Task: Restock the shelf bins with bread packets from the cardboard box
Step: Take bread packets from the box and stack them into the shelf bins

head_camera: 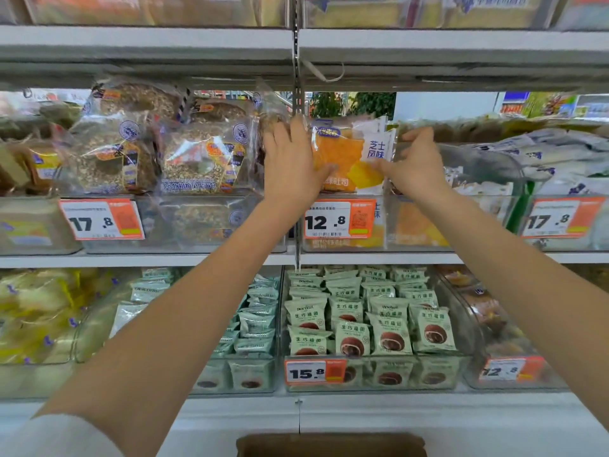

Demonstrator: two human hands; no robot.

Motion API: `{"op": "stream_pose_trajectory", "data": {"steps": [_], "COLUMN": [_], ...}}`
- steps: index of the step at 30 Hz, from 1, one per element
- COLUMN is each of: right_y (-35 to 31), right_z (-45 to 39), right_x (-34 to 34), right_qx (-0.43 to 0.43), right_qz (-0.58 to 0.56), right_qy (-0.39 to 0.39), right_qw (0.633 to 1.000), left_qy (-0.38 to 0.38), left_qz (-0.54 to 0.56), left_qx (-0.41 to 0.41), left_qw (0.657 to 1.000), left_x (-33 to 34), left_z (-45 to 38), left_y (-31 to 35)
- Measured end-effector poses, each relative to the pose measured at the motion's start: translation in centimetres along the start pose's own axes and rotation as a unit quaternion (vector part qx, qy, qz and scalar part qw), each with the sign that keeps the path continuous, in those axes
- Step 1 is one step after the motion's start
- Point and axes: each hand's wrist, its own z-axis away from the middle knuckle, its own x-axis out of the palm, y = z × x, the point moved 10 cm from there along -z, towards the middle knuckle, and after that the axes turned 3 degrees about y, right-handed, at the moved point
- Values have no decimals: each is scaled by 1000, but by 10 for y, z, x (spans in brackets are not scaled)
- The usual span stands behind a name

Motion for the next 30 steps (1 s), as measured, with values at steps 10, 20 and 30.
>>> {"op": "stream_pose_trajectory", "data": {"steps": [10,20,30], "right_y": [59,282,380], "right_z": [224,455,563], "right_x": [15,160,220], "right_qx": [-148,90,79], "right_qz": [-74,190,269], "right_qy": [-12,-544,-646], "right_qw": [986,812,710], "left_qy": [-45,-520,-679], "left_qz": [63,-47,-90], "left_qx": [333,37,-117], "left_qw": [940,852,719], "left_x": [41,175,198], "left_z": [208,505,658], "left_y": [60,-71,-172]}}
